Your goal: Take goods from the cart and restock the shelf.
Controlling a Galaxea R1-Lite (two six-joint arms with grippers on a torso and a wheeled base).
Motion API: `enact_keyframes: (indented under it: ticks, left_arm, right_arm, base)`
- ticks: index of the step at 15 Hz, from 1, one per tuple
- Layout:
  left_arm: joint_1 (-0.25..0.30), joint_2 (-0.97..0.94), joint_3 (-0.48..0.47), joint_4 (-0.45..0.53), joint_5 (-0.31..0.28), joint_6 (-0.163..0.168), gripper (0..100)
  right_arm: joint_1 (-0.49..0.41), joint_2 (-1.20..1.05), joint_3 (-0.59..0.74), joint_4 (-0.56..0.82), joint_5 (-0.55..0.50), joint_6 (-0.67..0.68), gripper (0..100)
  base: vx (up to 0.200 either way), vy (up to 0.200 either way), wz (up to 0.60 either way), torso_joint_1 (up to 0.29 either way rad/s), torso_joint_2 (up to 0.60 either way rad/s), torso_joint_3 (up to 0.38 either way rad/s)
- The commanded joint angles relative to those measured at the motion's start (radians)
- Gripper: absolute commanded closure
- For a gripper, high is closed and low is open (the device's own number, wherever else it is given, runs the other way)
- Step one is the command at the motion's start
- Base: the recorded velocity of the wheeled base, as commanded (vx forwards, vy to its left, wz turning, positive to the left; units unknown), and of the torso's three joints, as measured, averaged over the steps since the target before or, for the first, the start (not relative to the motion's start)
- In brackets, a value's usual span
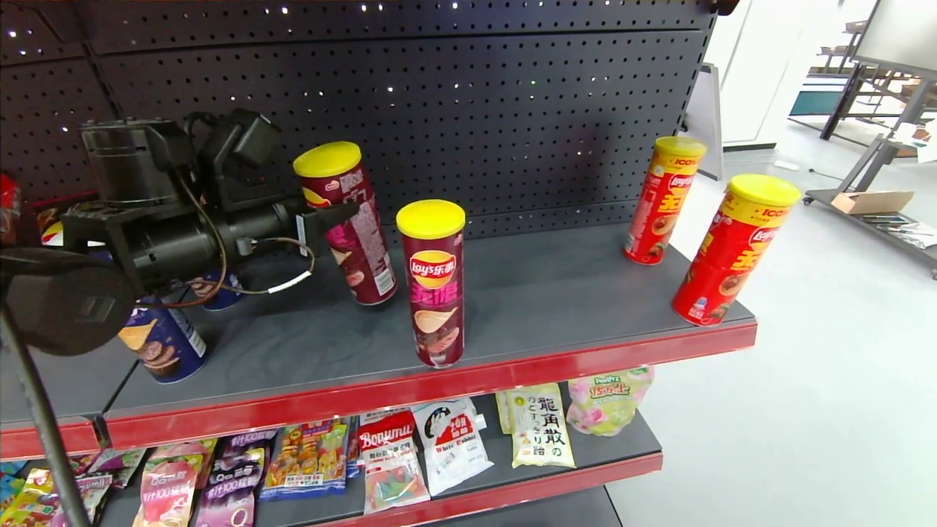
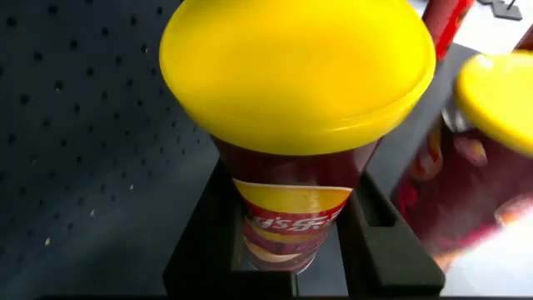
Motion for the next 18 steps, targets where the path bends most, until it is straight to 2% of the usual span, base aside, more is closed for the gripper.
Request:
enact_keyframes:
  ticks: [1, 4, 5, 7, 12, 13, 14, 15, 18]
  left_arm:
    - [-0.021, 0.053, -0.093, 0.079, 0.000, 0.001, 100]
    - [-0.048, 0.115, -0.157, 0.095, 0.005, 0.001, 100]
    - [-0.064, 0.151, -0.208, 0.096, 0.023, -0.008, 100]
    - [-0.067, 0.189, -0.269, 0.101, 0.025, -0.006, 100]
    - [-0.079, 0.238, -0.292, 0.098, 0.020, 0.000, 100]
    - [-0.084, 0.252, -0.293, 0.093, 0.020, 0.009, 100]
    - [-0.088, 0.263, -0.289, 0.092, 0.022, 0.037, 100]
    - [-0.096, 0.272, -0.295, 0.089, 0.023, 0.051, 100]
    - [-0.094, 0.287, -0.298, 0.087, 0.020, 0.069, 100]
  right_arm:
    - [0.001, 0.002, 0.000, 0.000, 0.000, 0.000, 0]
    - [0.001, 0.002, 0.000, 0.000, 0.000, 0.000, 0]
    - [0.001, 0.002, 0.000, 0.000, 0.000, 0.000, 0]
    - [0.001, 0.002, 0.000, 0.000, 0.000, 0.000, 0]
    - [0.001, 0.002, 0.000, 0.000, 0.000, 0.000, 0]
    - [0.001, 0.002, 0.000, 0.000, 0.000, 0.000, 0]
    - [0.001, 0.002, 0.000, 0.000, 0.000, 0.000, 0]
    - [0.001, 0.002, 0.000, 0.000, 0.000, 0.000, 0]
    - [0.001, 0.002, 0.000, 0.000, 0.000, 0.000, 0]
  base:
    - [0.000, 0.000, 0.00, 0.000, 0.00, 0.000]
    - [0.000, 0.000, 0.00, 0.000, 0.00, 0.000]
    - [0.000, 0.000, 0.00, 0.000, 0.00, 0.000]
    - [0.000, 0.000, 0.00, 0.000, 0.00, 0.000]
    - [0.000, 0.000, 0.00, 0.000, 0.00, 0.000]
    - [0.000, 0.000, 0.00, 0.000, 0.00, 0.000]
    - [0.000, 0.000, 0.00, 0.000, 0.00, 0.000]
    - [0.000, 0.000, 0.00, 0.000, 0.00, 0.000]
    - [0.000, 0.000, 0.00, 0.000, 0.00, 0.000]
